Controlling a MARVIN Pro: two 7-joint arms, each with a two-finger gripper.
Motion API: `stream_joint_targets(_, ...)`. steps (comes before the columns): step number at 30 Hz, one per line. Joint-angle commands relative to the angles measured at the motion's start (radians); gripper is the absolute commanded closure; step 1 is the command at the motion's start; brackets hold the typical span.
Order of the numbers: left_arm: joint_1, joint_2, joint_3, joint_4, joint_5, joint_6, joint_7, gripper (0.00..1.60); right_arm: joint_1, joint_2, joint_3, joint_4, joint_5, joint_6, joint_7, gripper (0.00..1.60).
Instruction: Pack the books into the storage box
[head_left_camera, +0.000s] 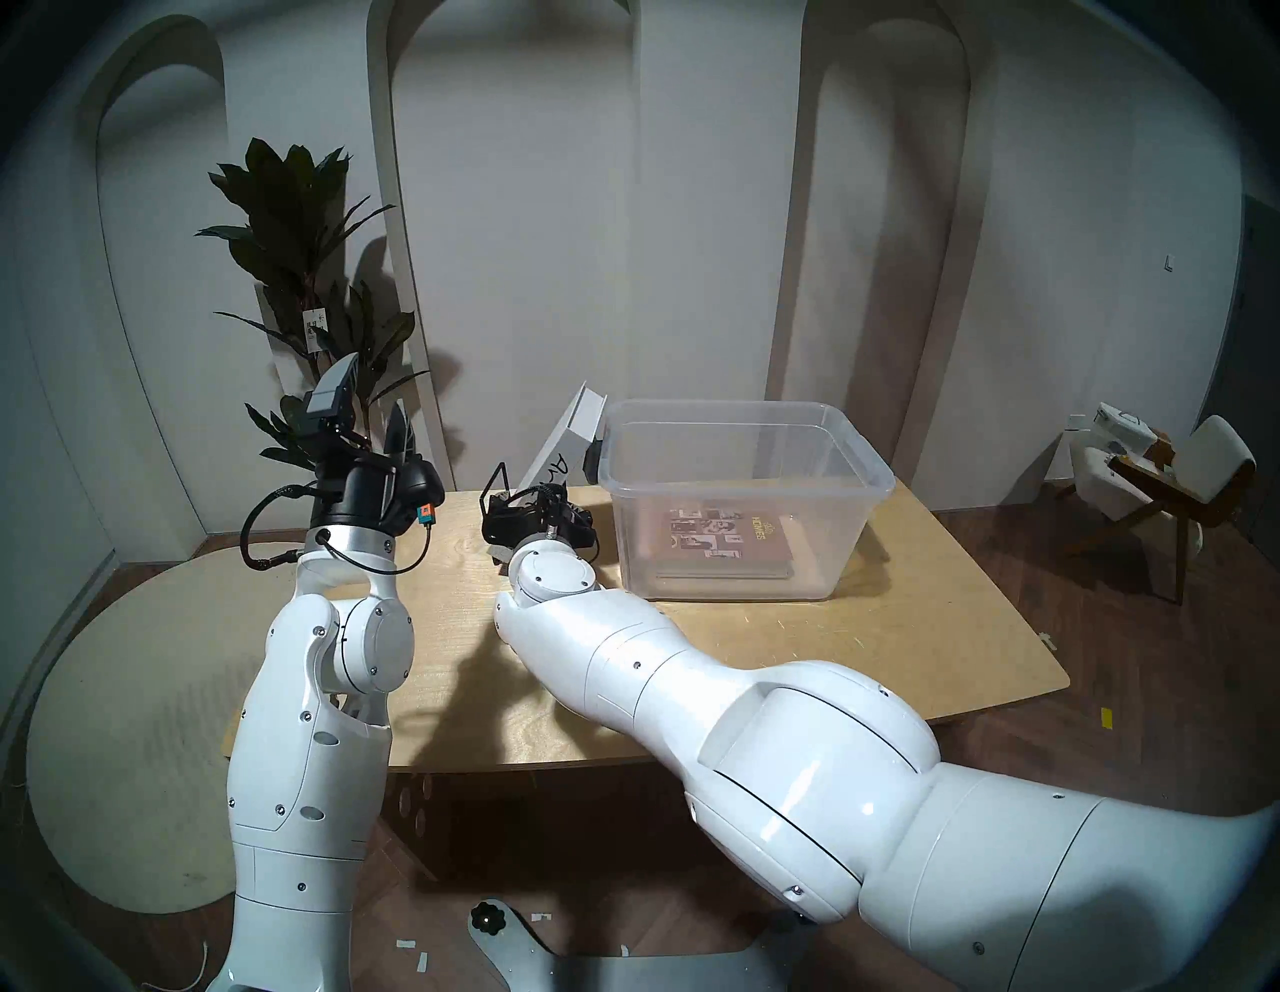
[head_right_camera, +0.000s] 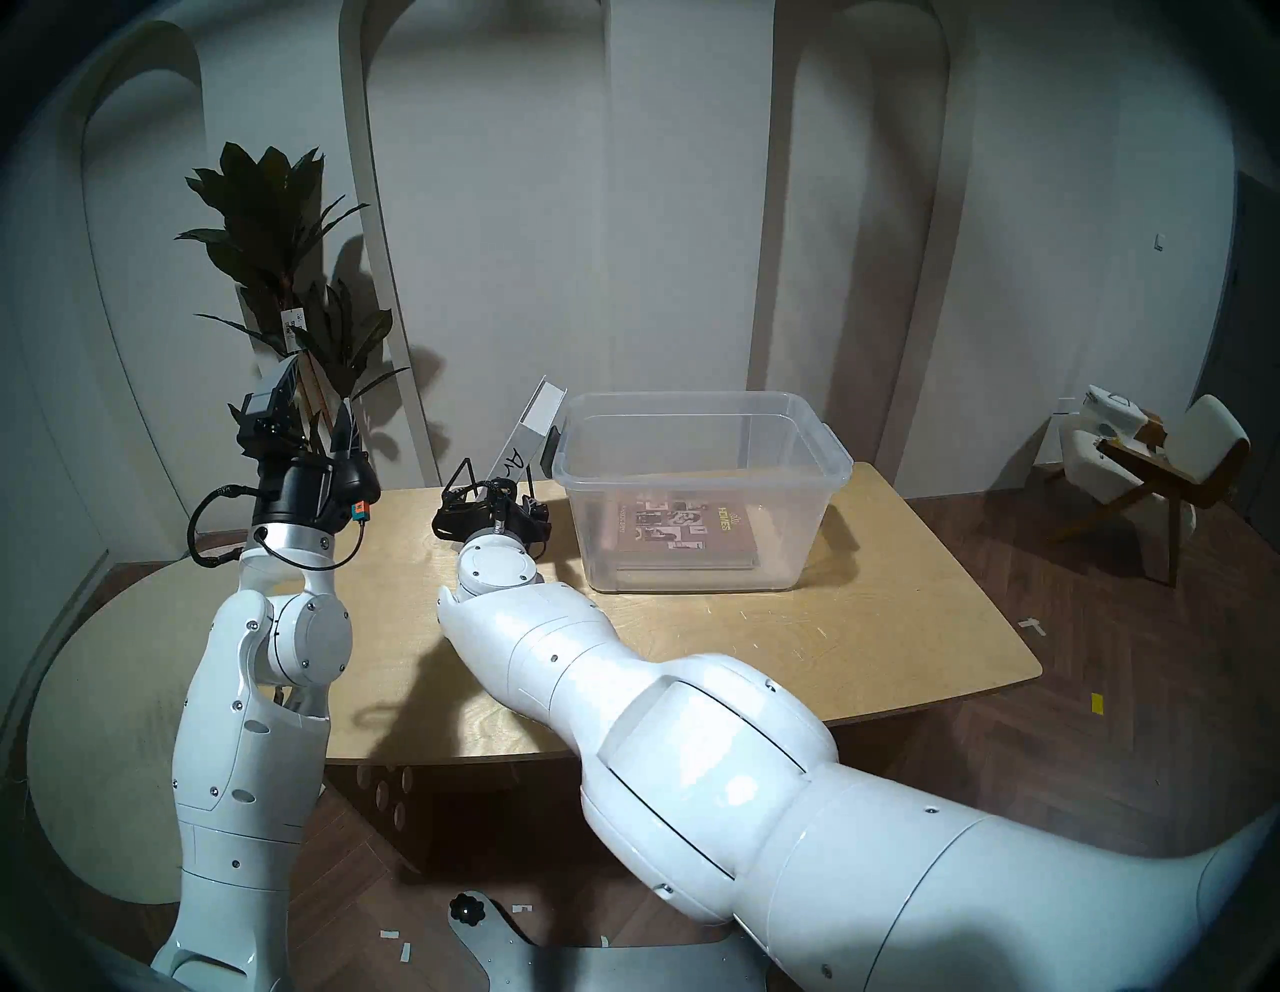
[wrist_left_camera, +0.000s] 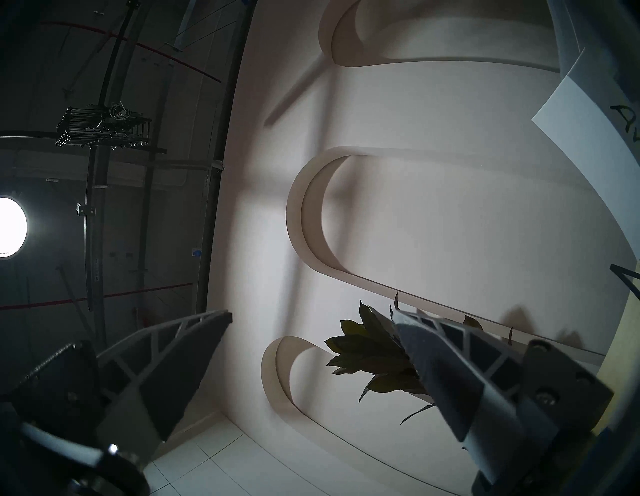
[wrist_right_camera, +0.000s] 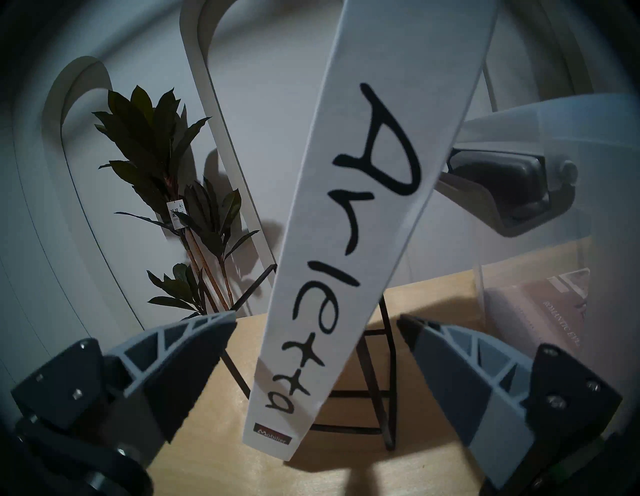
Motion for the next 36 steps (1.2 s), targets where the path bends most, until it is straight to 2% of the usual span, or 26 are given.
stream_joint_targets(1, -0.007, -0.002, -0.006, -0.028, 0.002, 0.008, 0.002, 0.00, 0.047, -0.017, -0.009, 0.001, -0.005, -0.016, 0.018, 0.00)
stream_joint_targets(31, -0.010, -0.031, 0.004, -0.029, 0.024, 0.056, 0.003, 0.00, 0.078, -0.017, -0.030, 0.063, -0.003, -0.017, 0.041, 0.00)
stream_joint_targets(34, -0.010, -0.033, 0.004, -0.030, 0.027, 0.060, 0.003, 0.00, 0.081, -0.017, -0.029, 0.069, -0.002, -0.018, 0.039, 0.30)
stream_joint_targets(36, -0.010, -0.034, 0.004, -0.030, 0.028, 0.062, 0.003, 0.00, 0.083, -0.017, -0.030, 0.071, -0.002, -0.018, 0.039, 0.27)
